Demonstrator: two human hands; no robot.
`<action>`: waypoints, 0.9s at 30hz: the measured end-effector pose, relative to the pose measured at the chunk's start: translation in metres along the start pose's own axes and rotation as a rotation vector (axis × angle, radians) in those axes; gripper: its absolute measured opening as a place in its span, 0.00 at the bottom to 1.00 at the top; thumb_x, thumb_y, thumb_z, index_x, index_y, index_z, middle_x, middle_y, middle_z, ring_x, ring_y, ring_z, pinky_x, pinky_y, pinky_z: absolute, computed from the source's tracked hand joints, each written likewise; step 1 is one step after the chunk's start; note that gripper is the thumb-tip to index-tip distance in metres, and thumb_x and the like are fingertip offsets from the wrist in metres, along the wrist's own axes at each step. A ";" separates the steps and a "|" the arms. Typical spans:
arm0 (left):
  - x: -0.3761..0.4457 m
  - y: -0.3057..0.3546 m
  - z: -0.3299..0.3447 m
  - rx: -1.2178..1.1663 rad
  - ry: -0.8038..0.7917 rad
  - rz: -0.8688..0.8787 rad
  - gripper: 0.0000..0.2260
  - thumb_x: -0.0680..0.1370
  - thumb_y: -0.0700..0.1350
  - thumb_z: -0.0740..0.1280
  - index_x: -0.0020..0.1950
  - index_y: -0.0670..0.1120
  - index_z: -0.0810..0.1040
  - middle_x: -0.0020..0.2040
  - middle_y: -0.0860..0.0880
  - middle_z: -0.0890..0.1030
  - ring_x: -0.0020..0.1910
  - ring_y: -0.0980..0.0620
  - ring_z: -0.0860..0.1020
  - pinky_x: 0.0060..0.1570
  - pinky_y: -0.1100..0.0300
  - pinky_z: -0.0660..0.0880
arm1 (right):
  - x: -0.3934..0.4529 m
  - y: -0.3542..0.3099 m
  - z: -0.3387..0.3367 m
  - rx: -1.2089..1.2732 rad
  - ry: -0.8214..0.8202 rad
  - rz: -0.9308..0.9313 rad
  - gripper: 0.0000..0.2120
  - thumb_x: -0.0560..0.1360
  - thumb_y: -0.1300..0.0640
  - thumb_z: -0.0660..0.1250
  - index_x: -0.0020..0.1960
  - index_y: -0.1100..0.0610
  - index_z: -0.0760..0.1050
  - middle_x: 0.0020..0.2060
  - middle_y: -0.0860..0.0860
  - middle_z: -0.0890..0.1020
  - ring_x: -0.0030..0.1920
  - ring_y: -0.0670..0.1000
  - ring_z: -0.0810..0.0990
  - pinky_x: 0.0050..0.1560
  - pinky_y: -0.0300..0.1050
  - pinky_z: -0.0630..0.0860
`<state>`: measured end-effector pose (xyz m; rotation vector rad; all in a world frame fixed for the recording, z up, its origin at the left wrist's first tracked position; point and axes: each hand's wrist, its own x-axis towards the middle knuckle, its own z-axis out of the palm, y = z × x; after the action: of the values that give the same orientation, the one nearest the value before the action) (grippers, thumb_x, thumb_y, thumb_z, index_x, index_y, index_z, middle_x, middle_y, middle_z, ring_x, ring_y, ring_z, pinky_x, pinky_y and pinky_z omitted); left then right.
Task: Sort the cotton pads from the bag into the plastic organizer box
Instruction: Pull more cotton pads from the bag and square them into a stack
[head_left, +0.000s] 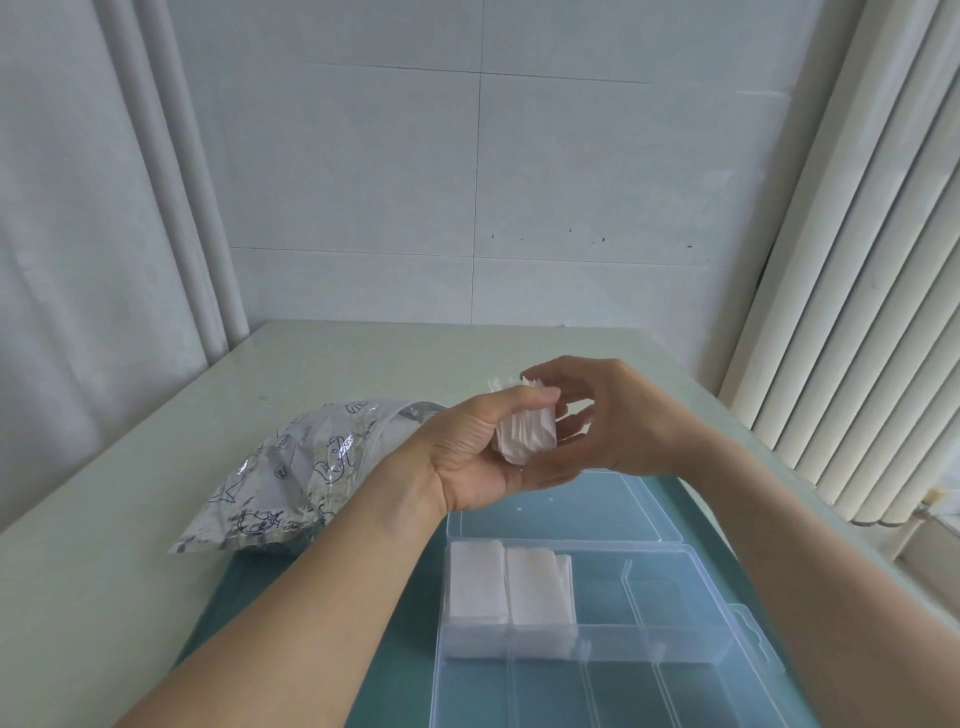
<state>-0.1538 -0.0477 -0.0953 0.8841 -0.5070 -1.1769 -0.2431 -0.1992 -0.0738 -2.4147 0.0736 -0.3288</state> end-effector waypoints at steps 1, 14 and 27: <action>-0.001 0.000 0.001 0.001 0.000 -0.009 0.19 0.75 0.40 0.71 0.67 0.42 0.77 0.51 0.45 0.80 0.48 0.48 0.82 0.57 0.48 0.77 | 0.000 0.000 0.000 0.012 -0.001 -0.011 0.40 0.59 0.57 0.85 0.68 0.50 0.75 0.53 0.41 0.83 0.46 0.39 0.84 0.48 0.43 0.81; -0.004 0.000 0.006 0.074 0.035 -0.044 0.04 0.74 0.42 0.71 0.42 0.46 0.86 0.42 0.47 0.82 0.42 0.50 0.82 0.63 0.47 0.72 | 0.003 0.001 0.010 -0.017 0.020 -0.086 0.40 0.57 0.56 0.86 0.67 0.47 0.75 0.52 0.42 0.83 0.47 0.45 0.83 0.50 0.50 0.83; -0.004 0.000 0.008 0.136 0.048 -0.050 0.09 0.71 0.45 0.72 0.49 0.43 0.84 0.47 0.44 0.83 0.46 0.46 0.83 0.56 0.47 0.78 | 0.000 -0.011 0.010 -0.048 0.039 -0.106 0.41 0.55 0.54 0.87 0.65 0.46 0.75 0.53 0.39 0.80 0.52 0.40 0.80 0.53 0.43 0.80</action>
<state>-0.1615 -0.0462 -0.0906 1.0445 -0.5336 -1.1744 -0.2409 -0.1846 -0.0739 -2.4650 -0.0290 -0.4276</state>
